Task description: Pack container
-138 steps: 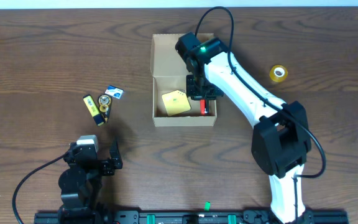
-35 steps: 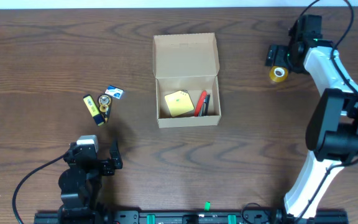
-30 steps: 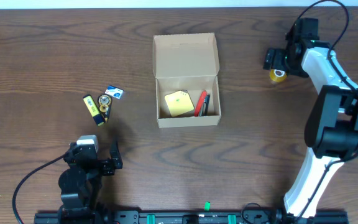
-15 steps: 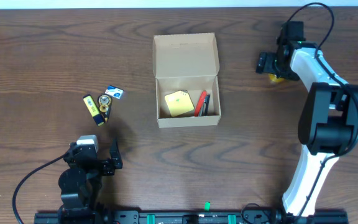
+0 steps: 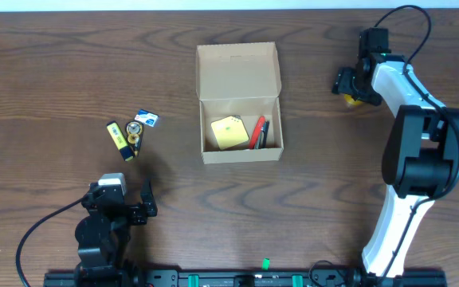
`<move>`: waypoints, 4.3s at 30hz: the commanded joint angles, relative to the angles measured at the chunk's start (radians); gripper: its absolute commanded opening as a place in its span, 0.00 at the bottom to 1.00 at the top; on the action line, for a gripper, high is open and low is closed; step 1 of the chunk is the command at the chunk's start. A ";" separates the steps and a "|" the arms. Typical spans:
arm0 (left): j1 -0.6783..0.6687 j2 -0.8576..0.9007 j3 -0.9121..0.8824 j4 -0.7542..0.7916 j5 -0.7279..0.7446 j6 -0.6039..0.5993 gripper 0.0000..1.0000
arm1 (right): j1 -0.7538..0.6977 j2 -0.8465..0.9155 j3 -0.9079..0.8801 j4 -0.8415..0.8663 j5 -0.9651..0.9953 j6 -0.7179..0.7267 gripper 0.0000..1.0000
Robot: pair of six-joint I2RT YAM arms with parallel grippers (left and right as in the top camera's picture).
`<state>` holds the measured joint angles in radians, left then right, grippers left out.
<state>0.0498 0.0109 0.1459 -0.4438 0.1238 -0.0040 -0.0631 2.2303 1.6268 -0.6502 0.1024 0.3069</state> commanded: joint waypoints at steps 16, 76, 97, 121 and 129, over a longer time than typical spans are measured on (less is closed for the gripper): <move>0.000 -0.006 -0.018 0.000 0.000 -0.008 0.95 | 0.051 0.014 0.392 -0.315 0.013 0.023 0.11; 0.000 -0.006 -0.019 0.000 0.000 -0.008 0.95 | 0.599 0.220 0.746 -0.422 0.154 0.307 0.88; 0.000 -0.006 -0.019 0.000 0.000 -0.008 0.95 | 0.537 0.280 0.745 -0.353 0.155 0.298 0.99; 0.000 -0.006 -0.019 0.000 0.000 -0.008 0.95 | 0.534 0.340 0.744 -0.273 0.066 0.211 0.68; 0.000 -0.006 -0.019 0.000 0.000 -0.008 0.95 | 0.535 0.340 0.744 -0.265 0.066 0.212 0.46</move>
<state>0.0498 0.0109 0.1459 -0.4438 0.1238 -0.0040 0.4721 2.5526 2.3737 -0.9180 0.1650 0.5213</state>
